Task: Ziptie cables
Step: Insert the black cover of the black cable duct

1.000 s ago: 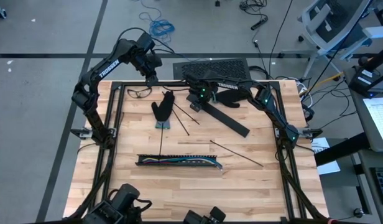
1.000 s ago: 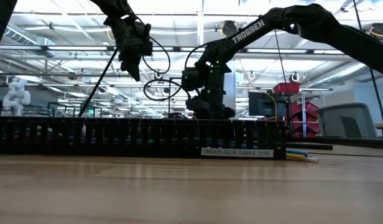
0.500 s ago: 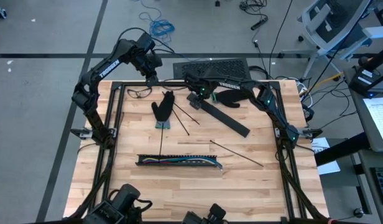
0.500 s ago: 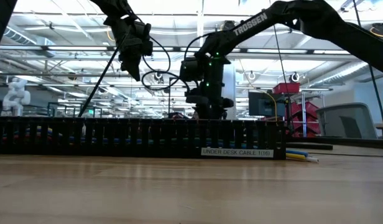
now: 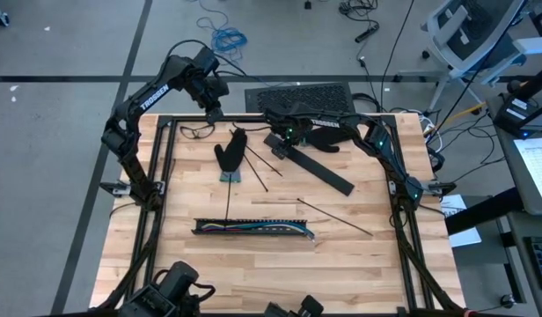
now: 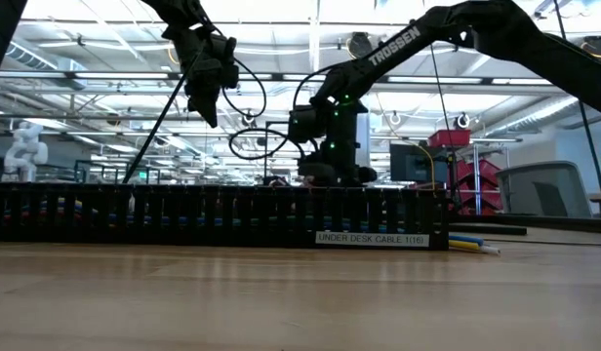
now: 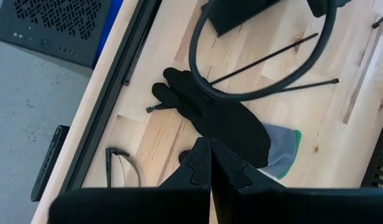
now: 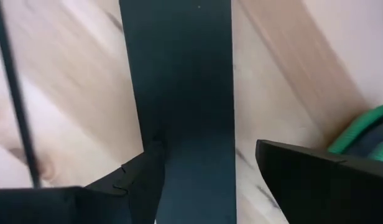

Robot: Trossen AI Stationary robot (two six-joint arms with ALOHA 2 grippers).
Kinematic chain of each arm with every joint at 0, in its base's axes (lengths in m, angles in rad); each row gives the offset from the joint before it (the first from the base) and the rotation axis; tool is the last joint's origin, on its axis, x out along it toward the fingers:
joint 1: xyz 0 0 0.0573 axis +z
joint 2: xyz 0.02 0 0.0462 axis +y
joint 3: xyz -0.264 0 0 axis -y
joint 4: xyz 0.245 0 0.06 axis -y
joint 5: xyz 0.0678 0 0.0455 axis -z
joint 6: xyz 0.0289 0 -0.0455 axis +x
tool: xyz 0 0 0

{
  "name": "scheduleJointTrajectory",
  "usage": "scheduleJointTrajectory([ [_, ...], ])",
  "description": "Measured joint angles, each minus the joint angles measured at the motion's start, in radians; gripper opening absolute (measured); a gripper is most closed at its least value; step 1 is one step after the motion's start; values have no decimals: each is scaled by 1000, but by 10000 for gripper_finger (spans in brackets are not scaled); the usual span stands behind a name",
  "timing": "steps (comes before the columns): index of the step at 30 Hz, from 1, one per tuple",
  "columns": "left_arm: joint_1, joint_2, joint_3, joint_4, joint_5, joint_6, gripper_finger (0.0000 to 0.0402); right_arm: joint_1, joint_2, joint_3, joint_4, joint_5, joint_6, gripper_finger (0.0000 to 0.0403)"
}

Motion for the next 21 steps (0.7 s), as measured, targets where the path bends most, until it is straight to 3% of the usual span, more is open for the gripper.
scheduleJointTrajectory([
  [7,0,0,0,0,0,0,0,2,-23,-4,-3,-3,4,245],
  [13,0,0,0,0,0,0,0,9,-27,-4,-10,-85,43,245],
  [21,0,0,0,0,0,0,0,28,-27,-4,14,-18,35,245],
])
